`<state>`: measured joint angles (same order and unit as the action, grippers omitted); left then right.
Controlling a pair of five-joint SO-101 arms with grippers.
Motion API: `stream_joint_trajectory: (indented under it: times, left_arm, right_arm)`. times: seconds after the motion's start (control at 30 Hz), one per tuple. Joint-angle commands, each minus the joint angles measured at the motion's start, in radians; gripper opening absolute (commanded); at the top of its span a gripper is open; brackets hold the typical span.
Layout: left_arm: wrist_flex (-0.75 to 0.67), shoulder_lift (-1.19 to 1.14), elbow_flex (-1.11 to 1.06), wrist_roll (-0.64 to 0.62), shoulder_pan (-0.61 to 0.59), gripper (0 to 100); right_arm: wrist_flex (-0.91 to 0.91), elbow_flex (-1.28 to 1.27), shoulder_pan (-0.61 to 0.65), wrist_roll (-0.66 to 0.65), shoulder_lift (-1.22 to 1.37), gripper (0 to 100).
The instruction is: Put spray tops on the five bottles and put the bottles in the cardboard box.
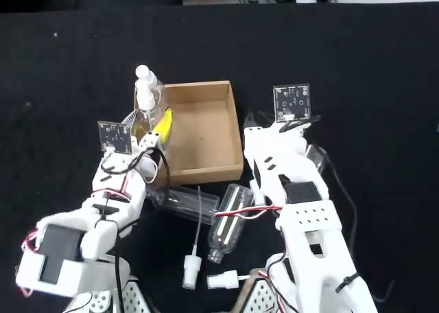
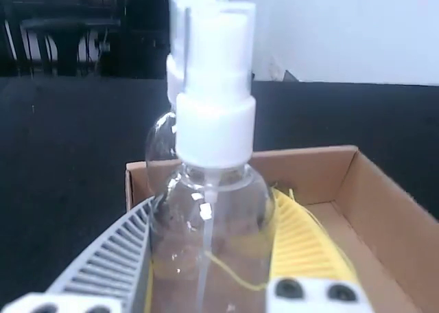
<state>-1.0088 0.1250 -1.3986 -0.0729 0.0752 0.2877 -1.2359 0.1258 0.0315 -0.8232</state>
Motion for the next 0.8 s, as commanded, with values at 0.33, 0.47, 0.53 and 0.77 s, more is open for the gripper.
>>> stream_joint_trajectory:
  times: [0.33, 0.47, 0.53, 0.77]
  left_arm:
    - [-0.209, -0.152, 0.022, 0.044, -0.008, 6]
    - [-0.206, -0.152, 0.022, 0.044, -0.008, 7]
    - [-0.204, -0.152, 0.022, 0.043, -0.008, 7]
    - [-0.209, -0.152, 0.016, 0.043, -0.008, 7]
  right_arm:
    - [-0.025, -0.001, 0.018, 0.0, -0.018, 5.0]
    - [-0.026, -0.001, 0.018, 0.0, -0.018, 5.0]
    - [-0.026, -0.001, 0.018, 0.0, -0.018, 5.0]
    - [-0.025, -0.001, 0.02, 0.006, -0.021, 5.0]
